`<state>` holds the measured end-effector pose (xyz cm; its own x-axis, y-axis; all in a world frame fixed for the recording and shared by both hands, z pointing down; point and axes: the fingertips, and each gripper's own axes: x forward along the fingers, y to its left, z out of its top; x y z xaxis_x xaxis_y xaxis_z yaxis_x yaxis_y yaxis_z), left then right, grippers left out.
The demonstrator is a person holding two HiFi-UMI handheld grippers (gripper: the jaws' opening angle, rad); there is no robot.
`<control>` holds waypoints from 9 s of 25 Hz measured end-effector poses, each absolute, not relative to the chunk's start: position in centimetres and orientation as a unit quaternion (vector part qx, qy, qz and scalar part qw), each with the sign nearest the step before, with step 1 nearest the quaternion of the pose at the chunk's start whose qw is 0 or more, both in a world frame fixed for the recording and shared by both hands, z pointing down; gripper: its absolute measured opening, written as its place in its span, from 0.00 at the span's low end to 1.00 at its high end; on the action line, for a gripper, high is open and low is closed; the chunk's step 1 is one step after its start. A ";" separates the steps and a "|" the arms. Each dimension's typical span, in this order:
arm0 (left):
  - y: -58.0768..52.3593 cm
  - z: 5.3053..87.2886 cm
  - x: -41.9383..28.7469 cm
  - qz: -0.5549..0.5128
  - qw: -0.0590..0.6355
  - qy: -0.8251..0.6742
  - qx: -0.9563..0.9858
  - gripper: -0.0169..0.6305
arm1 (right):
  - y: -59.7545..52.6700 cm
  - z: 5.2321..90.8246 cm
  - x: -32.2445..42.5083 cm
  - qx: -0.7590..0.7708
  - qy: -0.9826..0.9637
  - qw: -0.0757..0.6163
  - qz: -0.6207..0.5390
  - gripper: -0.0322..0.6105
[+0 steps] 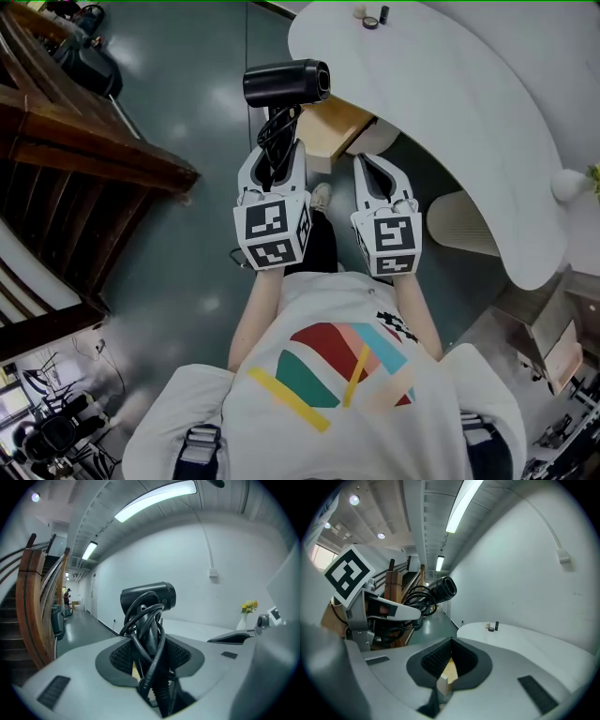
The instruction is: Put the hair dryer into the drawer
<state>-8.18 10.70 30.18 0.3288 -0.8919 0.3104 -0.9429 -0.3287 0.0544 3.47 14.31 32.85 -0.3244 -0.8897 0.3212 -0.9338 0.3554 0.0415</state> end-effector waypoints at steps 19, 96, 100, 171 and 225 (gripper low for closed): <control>-14.0 30.4 -9.8 0.120 0.102 -0.542 0.825 0.30 | -10.0 31.9 0.1 0.549 -0.815 0.158 0.092 0.07; -3.0 53.6 -9.6 0.501 0.216 -0.307 0.780 0.30 | -12.7 35.8 3.9 0.501 -0.834 0.166 0.158 0.07; -3.8 54.3 -8.7 0.530 0.216 -0.288 0.768 0.30 | -12.7 35.8 4.8 0.511 -0.828 0.163 0.162 0.07; -12.9 67.8 2.9 0.468 0.143 -0.215 0.845 0.30 | -7.3 44.2 7.5 0.575 -0.735 0.258 0.251 0.07; -12.8 74.0 3.5 0.438 0.258 -0.202 0.837 0.35 | -7.5 48.1 5.3 0.541 -0.752 0.258 0.272 0.07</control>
